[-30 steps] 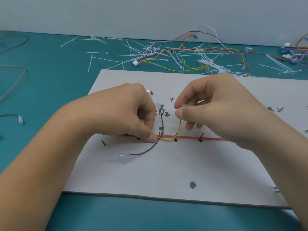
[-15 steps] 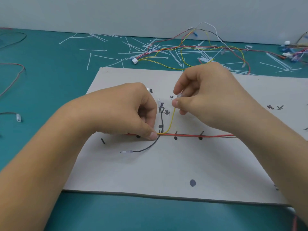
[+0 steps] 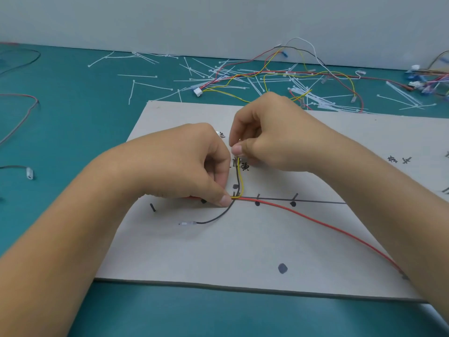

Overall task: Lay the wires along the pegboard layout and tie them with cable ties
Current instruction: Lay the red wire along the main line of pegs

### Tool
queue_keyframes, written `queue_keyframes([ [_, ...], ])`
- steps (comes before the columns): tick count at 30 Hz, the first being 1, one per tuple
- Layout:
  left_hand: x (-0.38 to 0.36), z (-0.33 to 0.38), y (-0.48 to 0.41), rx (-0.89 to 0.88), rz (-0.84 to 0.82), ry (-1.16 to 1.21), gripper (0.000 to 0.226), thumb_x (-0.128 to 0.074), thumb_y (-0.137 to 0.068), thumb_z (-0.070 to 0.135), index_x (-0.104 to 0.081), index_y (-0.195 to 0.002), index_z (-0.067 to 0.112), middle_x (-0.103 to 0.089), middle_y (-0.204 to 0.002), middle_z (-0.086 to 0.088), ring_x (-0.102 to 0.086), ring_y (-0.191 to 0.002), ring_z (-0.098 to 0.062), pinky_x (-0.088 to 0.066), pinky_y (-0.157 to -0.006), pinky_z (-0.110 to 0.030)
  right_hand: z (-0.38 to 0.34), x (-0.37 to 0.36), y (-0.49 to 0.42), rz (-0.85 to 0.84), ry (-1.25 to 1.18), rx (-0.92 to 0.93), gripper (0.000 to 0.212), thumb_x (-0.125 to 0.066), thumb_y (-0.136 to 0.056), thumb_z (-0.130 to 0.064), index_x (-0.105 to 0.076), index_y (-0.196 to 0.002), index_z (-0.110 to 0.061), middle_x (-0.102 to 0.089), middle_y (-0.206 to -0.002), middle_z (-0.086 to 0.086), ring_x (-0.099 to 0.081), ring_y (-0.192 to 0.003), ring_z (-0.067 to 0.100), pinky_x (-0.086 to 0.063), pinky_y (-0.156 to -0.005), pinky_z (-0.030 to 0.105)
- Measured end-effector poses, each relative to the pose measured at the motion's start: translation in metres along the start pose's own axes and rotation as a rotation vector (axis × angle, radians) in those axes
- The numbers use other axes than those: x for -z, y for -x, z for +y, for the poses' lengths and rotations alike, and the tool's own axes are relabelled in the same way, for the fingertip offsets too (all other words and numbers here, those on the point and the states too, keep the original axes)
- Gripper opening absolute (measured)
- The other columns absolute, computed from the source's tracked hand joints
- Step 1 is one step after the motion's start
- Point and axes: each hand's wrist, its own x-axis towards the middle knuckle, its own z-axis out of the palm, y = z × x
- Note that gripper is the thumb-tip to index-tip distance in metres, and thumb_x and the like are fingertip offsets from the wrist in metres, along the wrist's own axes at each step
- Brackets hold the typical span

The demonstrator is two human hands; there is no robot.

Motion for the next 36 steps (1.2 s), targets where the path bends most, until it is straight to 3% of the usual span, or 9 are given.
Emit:
queue_keyframes([
  [3,-0.001,0.0,0.0,-0.003,0.005,-0.001,0.019,-0.091,-0.072,0.039,-0.075,-0.073,0.028,-0.072,-0.062,0.006,-0.059,-0.05,-0.004,-0.048,-0.055,-0.027,-0.001,-0.004,0.002,0.022,0.068,0.031,0.006,-0.083,-0.082,-0.02,-0.078,-0.082,-0.025,-0.07,-0.067,-0.009,-0.059,-0.055,-0.002,-0.038,-0.049,0.006],
  [7,0.0,0.002,0.001,-0.012,0.02,-0.015,0.017,-0.091,-0.072,0.037,-0.075,-0.073,0.03,-0.072,-0.061,0.009,-0.06,-0.05,-0.003,-0.047,-0.056,-0.025,-0.004,-0.002,0.004,0.033,0.168,0.066,0.015,-0.076,-0.083,-0.011,-0.081,-0.089,-0.024,-0.066,-0.065,-0.016,-0.059,-0.063,-0.003,-0.039,-0.052,0.003],
  [11,-0.004,0.002,-0.001,-0.043,0.045,-0.044,0.016,-0.09,-0.075,0.031,-0.074,-0.072,0.028,-0.069,-0.059,0.012,-0.057,-0.048,-0.001,-0.044,-0.055,-0.025,-0.007,0.0,0.007,0.047,0.217,0.114,0.012,-0.076,-0.082,-0.012,-0.079,-0.086,-0.023,-0.066,-0.066,-0.016,-0.059,-0.069,-0.003,-0.05,-0.064,0.02],
  [16,-0.003,0.001,0.0,-0.08,0.032,-0.064,0.014,-0.088,-0.077,0.032,-0.075,-0.071,0.033,-0.066,-0.059,0.014,-0.056,-0.05,-0.002,-0.043,-0.055,-0.026,-0.004,0.003,0.01,0.012,0.144,0.083,0.015,-0.076,-0.081,-0.01,-0.079,-0.084,-0.024,-0.057,-0.049,-0.023,-0.056,-0.06,-0.014,-0.038,-0.051,0.004],
  [21,-0.005,0.002,0.0,-0.129,0.042,-0.069,0.016,-0.088,-0.076,0.044,-0.075,-0.073,0.036,-0.063,-0.059,0.018,-0.053,-0.049,0.001,-0.037,-0.047,-0.014,-0.002,0.002,0.015,-0.027,0.088,0.053,0.031,-0.065,-0.078,-0.002,-0.076,-0.091,-0.027,-0.068,-0.069,-0.016,-0.059,-0.064,-0.009,-0.039,-0.053,0.004],
  [25,-0.005,0.0,-0.001,-0.136,0.052,-0.059,0.018,-0.09,-0.072,0.046,-0.074,-0.072,0.036,-0.064,-0.059,0.017,-0.054,-0.05,0.0,-0.04,-0.05,-0.017,-0.001,0.002,0.018,-0.014,0.079,0.046,0.043,-0.06,-0.078,0.0,-0.072,-0.105,-0.031,-0.07,-0.081,-0.015,-0.059,-0.069,-0.004,-0.046,-0.063,0.018],
  [29,-0.004,0.0,-0.001,-0.119,0.067,-0.063,0.023,-0.09,-0.069,0.053,-0.075,-0.074,0.036,-0.065,-0.061,0.016,-0.055,-0.051,-0.002,-0.044,-0.053,-0.026,-0.002,0.008,0.025,-0.005,0.062,0.049,0.039,-0.061,-0.081,-0.004,-0.072,-0.105,-0.032,-0.07,-0.088,-0.016,-0.063,-0.077,0.002,-0.052,-0.07,0.025],
  [36,-0.006,0.001,-0.001,-0.127,0.062,-0.054,0.022,-0.088,-0.074,0.048,-0.075,-0.071,0.031,-0.065,-0.058,0.013,-0.053,-0.048,-0.002,-0.04,-0.047,-0.015,0.005,0.022,0.034,0.014,0.063,0.039,0.034,-0.065,-0.079,-0.011,-0.073,-0.093,-0.041,-0.07,-0.086,-0.025,-0.065,-0.077,-0.005,-0.045,-0.06,0.013],
])
